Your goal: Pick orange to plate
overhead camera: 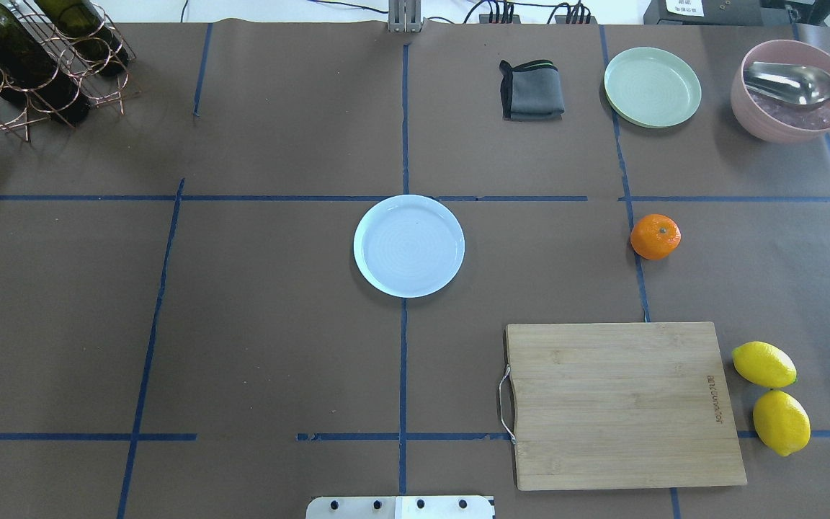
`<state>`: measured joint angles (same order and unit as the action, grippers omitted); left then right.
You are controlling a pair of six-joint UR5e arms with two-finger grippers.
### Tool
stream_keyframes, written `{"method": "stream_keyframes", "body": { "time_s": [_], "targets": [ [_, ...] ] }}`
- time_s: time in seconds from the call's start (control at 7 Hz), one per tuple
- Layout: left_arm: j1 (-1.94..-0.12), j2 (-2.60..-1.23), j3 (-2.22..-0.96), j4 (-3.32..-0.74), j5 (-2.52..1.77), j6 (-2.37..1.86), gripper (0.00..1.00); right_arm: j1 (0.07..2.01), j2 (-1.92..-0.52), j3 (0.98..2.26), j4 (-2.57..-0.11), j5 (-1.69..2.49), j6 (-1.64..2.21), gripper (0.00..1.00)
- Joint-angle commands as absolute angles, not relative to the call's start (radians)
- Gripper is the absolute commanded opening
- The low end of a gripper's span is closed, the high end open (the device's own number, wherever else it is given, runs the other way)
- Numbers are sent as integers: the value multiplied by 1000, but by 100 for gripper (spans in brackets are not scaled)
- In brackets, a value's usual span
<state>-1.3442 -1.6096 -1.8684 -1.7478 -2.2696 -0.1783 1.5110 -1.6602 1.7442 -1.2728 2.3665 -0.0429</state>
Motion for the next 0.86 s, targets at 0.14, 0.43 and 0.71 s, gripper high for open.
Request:
{"method": "stream_keyframes", "body": {
  "time_s": [0.14,0.43,0.71],
  "targets": [
    [-1485,-1448,-1810,-1747,-2353,-130,100,1509,-1661,1746,-1273,2367,-43,100],
    [-1486,-1422,-1781,-1708,-2353,6,100,1511,-1661,1746,-1273,2367,-43,100],
    [-1578,-1413,-1775,-1538,-2347,149,100,1509,-1660,1761,-1269,2367,-10,100]
  ]
}}
